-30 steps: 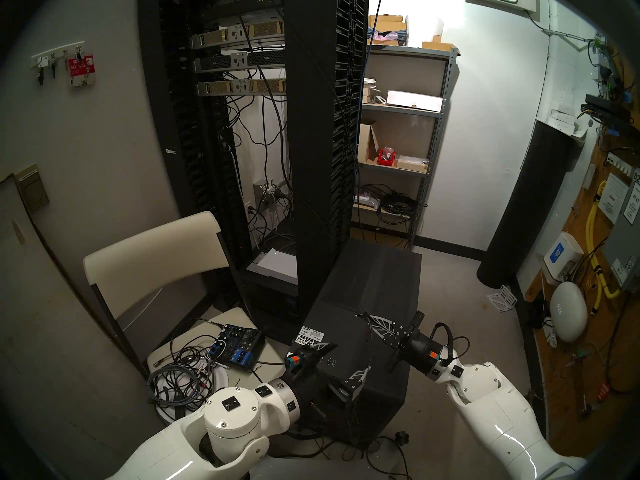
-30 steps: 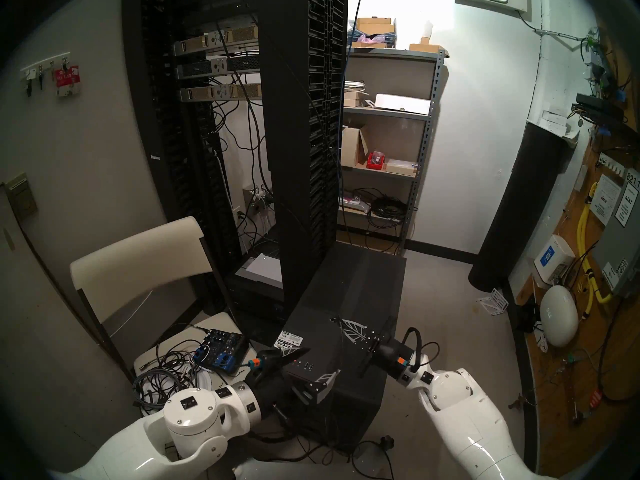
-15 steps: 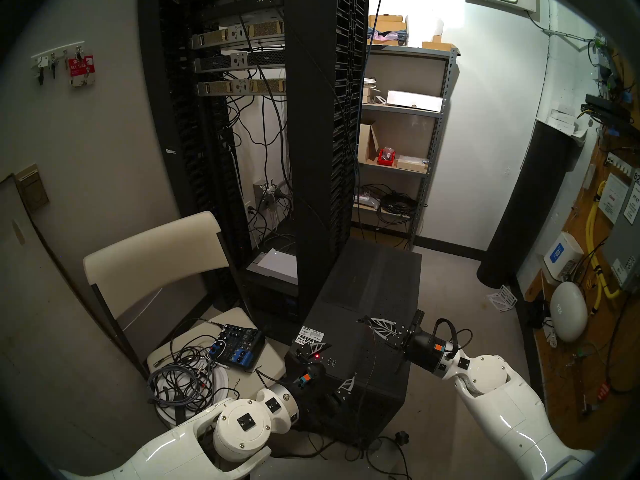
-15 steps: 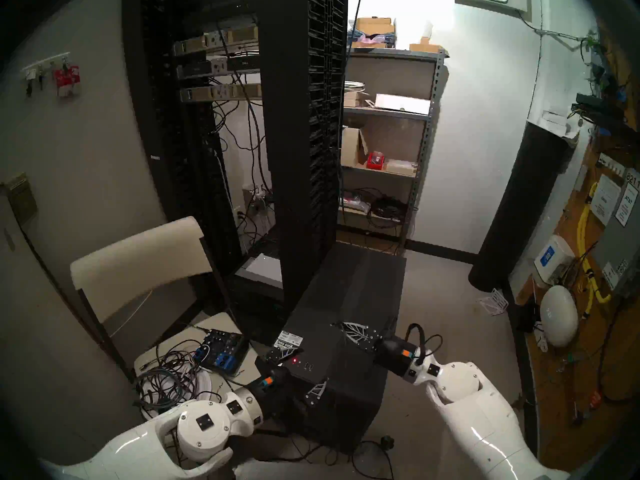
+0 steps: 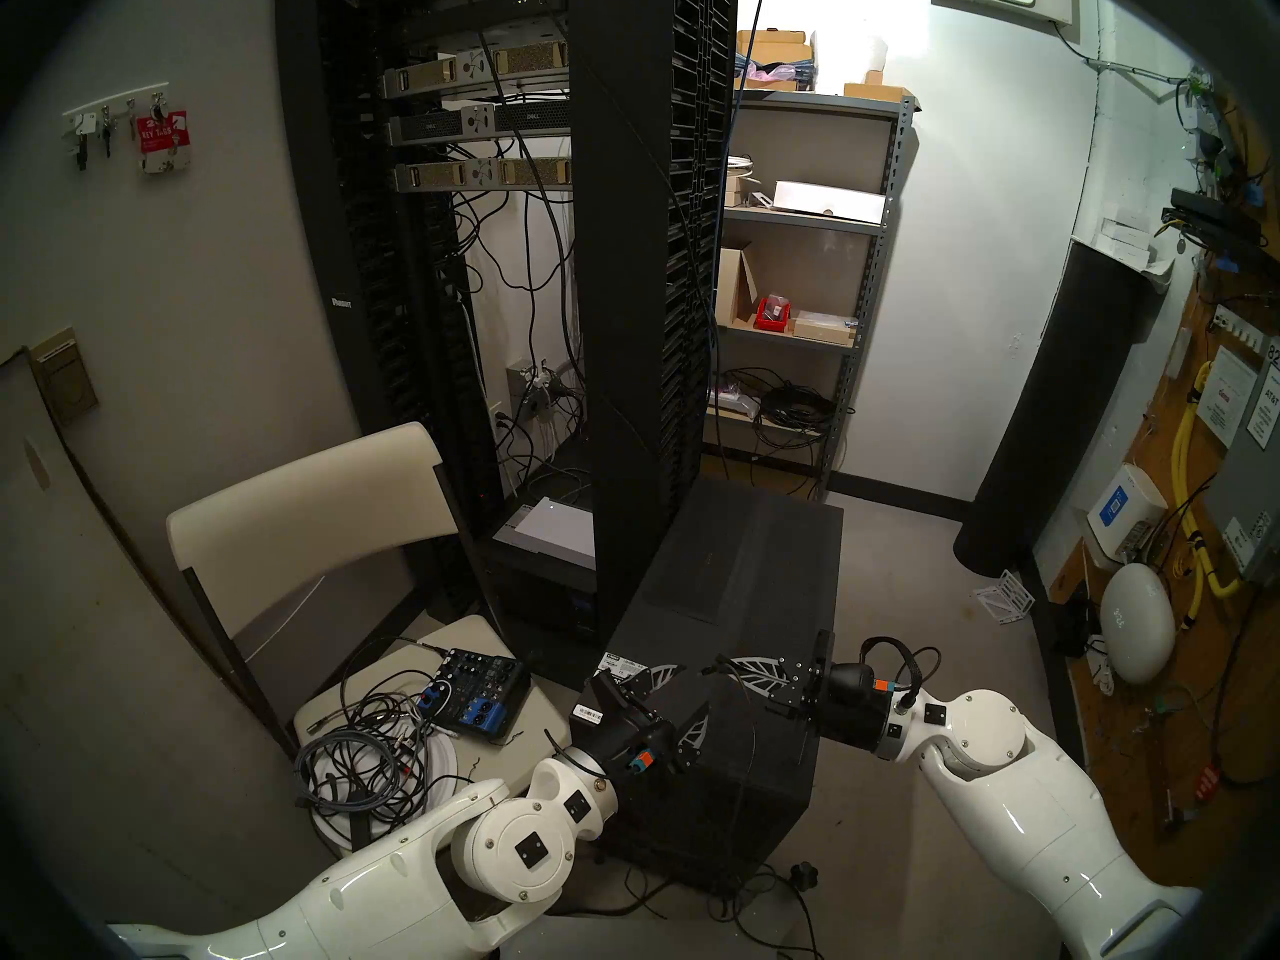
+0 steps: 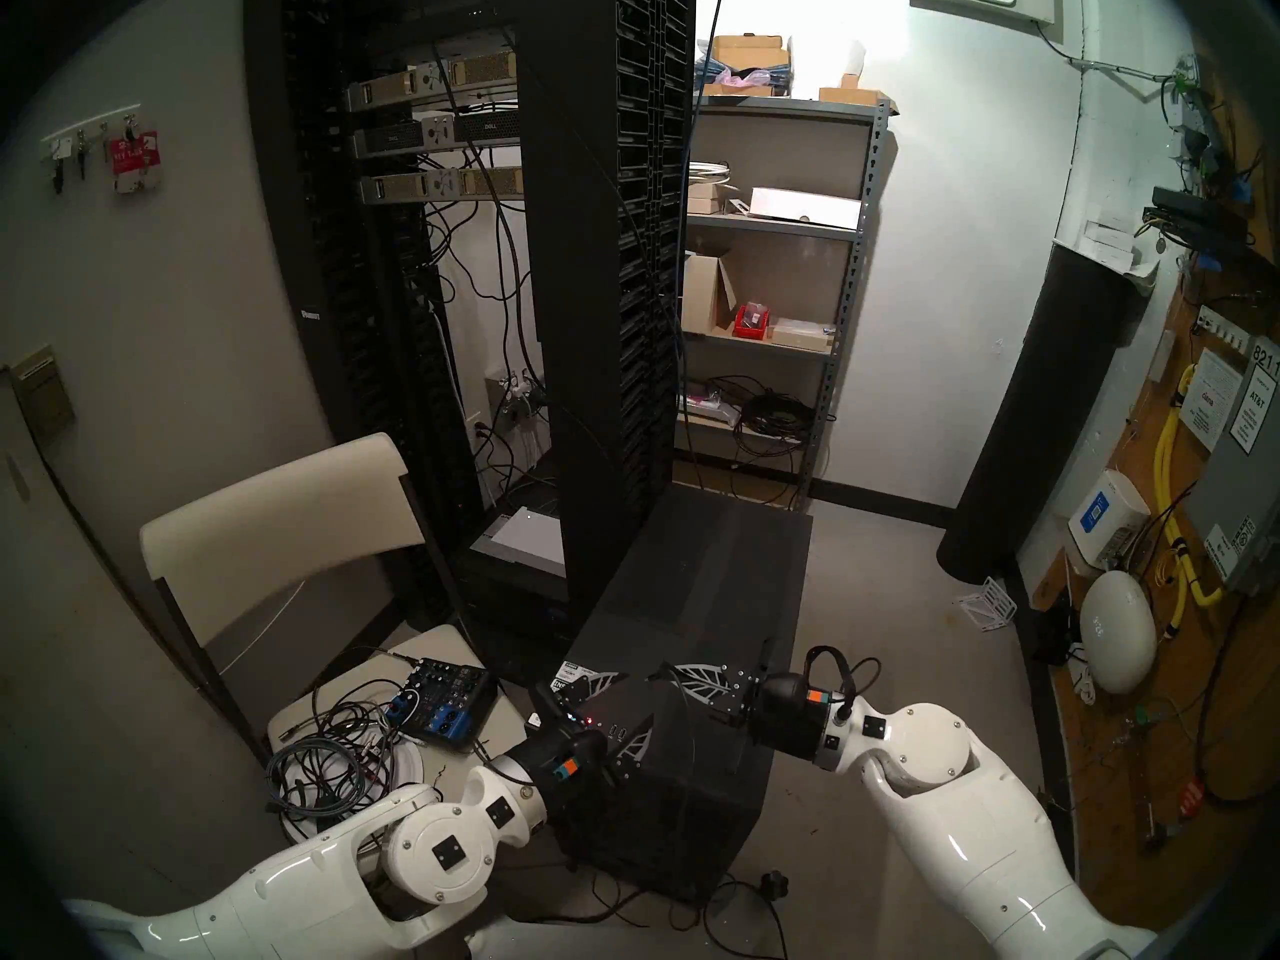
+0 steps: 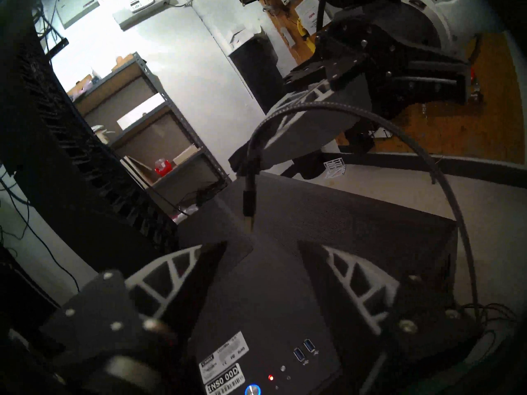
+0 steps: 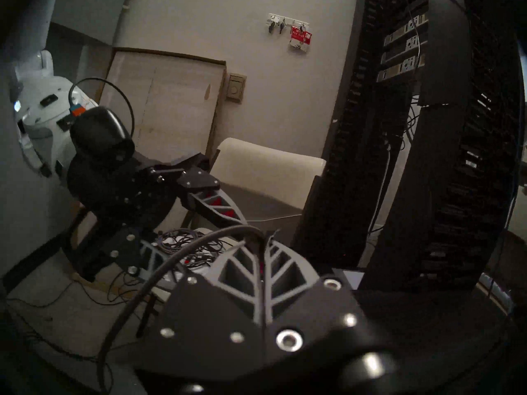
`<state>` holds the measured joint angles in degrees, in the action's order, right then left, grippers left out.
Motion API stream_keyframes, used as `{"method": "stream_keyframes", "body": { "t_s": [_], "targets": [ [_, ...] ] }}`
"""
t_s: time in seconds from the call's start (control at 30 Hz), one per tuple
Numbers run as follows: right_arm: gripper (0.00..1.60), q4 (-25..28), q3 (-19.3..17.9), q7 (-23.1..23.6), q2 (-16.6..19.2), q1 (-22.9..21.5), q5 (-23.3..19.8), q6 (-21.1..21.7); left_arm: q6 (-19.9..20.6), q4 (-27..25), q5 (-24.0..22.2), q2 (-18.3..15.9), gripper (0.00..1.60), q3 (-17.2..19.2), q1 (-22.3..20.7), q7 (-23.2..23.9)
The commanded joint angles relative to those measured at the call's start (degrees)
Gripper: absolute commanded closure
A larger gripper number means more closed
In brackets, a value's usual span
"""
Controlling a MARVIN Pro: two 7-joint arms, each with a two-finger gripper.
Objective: Insert the cable into the workstation's USB slot
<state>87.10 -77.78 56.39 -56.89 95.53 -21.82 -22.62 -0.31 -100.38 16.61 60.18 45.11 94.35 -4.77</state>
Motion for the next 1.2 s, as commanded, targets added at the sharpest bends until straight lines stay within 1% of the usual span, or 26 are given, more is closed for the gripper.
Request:
{"method": "stream_keyframes", "body": {
  "t_s": [0.0,0.03,0.07,0.13,0.17,0.2,0.23,0.27,0.3,0.33,0.47,0.53,0.57,0.6,0.63,0.7,0.8,0.83,0.87,0.9,0.93,1.0,1.07,1.17],
  "targets": [
    [1.6,2.51,-0.2,5.74,2.52,-0.49,-7.04,6.25,-3.71,2.61,4.73,4.56,0.58,-1.68,-3.54,-3.89],
    [1.6,2.57,-0.22,6.39,2.71,-0.54,-7.71,7.06,-4.11,3.28,5.29,4.89,0.68,-1.87,-3.7,-4.52],
    [1.6,2.62,-0.23,7.44,2.98,-0.7,-8.64,8.25,-4.71,4.12,5.98,5.27,0.82,-2.06,-3.89,-5.37],
    [1.6,2.6,-0.34,8.68,3.23,-0.85,-9.82,9.7,-5.63,5.2,6.79,5.69,0.8,-2.16,-4.11,-6.73],
    [1.6,2.45,-0.31,9.43,3.42,-0.98,-10.28,10.48,-6.14,5.75,7.33,5.89,0.76,-2.13,-4.17,-7.77],
    [1.6,2.26,-0.31,9.92,3.46,-1.06,-10.66,10.96,-6.54,6.1,7.53,5.94,0.65,-2.11,-4.24,-8.32],
    [1.6,2.02,-0.26,10.57,3.51,-1.25,-11.03,11.67,-6.93,6.54,7.7,6.19,0.65,-1.95,-4.12,-9.36],
    [1.6,1.95,-0.26,10.8,3.52,-1.29,-10.98,11.93,-7.39,6.9,7.99,6.21,0.7,-1.98,-4.22,-9.94],
    [1.6,1.72,-0.06,11.19,3.61,-1.51,-10.73,12.18,-7.62,6.98,8.23,6.04,0.69,-2.0,-4.26,-10.27],
    [1.6,1.47,-0.06,11.44,3.5,-1.59,-10.8,12.35,-8.04,7.09,8.42,6.01,0.81,-1.99,-4.16,-10.97],
    [1.6,1.13,-0.1,11.03,3.27,-1.64,-9.51,12.13,-8.86,6.99,7.71,5.96,1.01,-1.64,-2.98,-12.83],
    [1.6,0.76,0.03,10.46,3.14,-1.91,-8.16,11.29,-9.31,6.81,7.12,5.91,1.01,-1.52,-2.4,-13.4],
    [1.6,0.39,0.0,10.39,2.89,-2.19,-8.27,11.25,-9.19,6.43,7.24,5.55,1.0,-1.65,-2.18,-13.3],
    [1.6,0.25,-0.12,10.13,2.7,-2.36,-8.02,10.84,-9.12,6.16,7.12,5.4,0.93,-1.63,-1.88,-13.37],
    [1.6,-0.06,-0.53,9.32,2.04,-2.39,-8.2,10.38,-9.14,5.92,6.51,5.32,0.92,-1.52,-1.45,-13.27],
    [1.6,-0.7,-0.45,9.79,1.77,-3.01,-8.33,10.25,-9.0,5.59,5.94,4.98,0.88,-1.57,-0.85,-12.87],
    [1.6,-0.7,-0.56,10.23,1.64,-3.43,-8.78,10.79,-9.24,5.54,5.21,4.58,0.65,-1.86,-0.24,-12.28],
    [1.6,-0.85,-0.73,10.39,1.43,-3.41,-9.46,11.07,-9.42,5.62,4.82,4.57,0.59,-2.01,-0.03,-12.04],
    [1.6,-0.88,-0.73,10.48,1.44,-3.47,-9.52,11.13,-9.44,5.65,4.56,4.55,0.58,-2.14,0.12,-11.8],
    [1.6,-0.76,-0.83,10.29,1.39,-3.37,-9.34,10.87,-9.88,5.76,3.7,4.51,0.5,-2.26,0.27,-11.15],
    [1.6,-0.74,-0.94,10.31,1.3,-3.3,-9.63,10.99,-9.99,5.87,4.02,4.3,0.44,-2.57,0.21,-10.93],
    [1.6,-0.5,-0.99,10.34,1.38,-3.32,-9.51,11.04,-10.46,5.55,2.78,4.12,0.42,-2.82,0.55,-9.96],
    [1.6,-0.4,-1.0,10.41,1.44,-3.37,-9.41,11.15,-10.57,5.13,2.59,3.81,0.36,-3.14,0.65,-9.42],
    [1.6,-0.33,-1.05,10.43,1.47,-3.38,-9.35,11.34,-10.57,4.46,2.3,3.59,0.36,-3.3,0.84,-9.02]
  ]
}}
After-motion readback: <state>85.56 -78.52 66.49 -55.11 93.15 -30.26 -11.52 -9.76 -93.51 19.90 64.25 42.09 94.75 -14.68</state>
